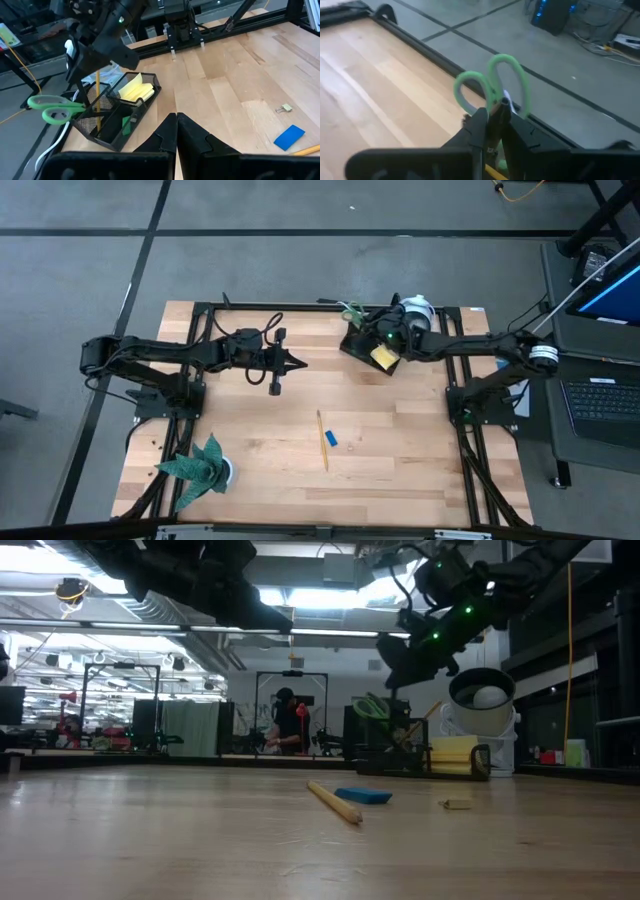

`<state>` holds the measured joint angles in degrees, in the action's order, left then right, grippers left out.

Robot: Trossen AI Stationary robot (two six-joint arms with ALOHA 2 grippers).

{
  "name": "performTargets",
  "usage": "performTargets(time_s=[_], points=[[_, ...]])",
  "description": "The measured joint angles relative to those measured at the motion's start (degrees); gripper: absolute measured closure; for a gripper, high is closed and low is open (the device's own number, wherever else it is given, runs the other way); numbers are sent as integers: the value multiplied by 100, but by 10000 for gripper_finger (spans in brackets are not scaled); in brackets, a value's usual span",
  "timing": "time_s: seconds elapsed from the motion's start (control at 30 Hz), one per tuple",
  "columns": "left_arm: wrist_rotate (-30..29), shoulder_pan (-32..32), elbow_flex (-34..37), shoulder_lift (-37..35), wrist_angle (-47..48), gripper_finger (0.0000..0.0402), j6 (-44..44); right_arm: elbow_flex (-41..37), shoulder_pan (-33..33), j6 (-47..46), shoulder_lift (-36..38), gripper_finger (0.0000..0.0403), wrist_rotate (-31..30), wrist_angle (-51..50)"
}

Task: Pick and place office supplies into organizer
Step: Put the black pen into the metal mesh desk organizer, then put the binder clip into the metal mesh desk organizer

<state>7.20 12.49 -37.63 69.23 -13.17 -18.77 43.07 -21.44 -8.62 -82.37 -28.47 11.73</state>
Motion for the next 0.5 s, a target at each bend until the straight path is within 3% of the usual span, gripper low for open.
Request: performTargets(time_s=[0.27,0.5], points=[[0,0,0,0,0,400,18,0,-95,-312,-294,362,306,385],[0,0,0,0,2,398,18,0,-95,-336,-297,275,317,314]])
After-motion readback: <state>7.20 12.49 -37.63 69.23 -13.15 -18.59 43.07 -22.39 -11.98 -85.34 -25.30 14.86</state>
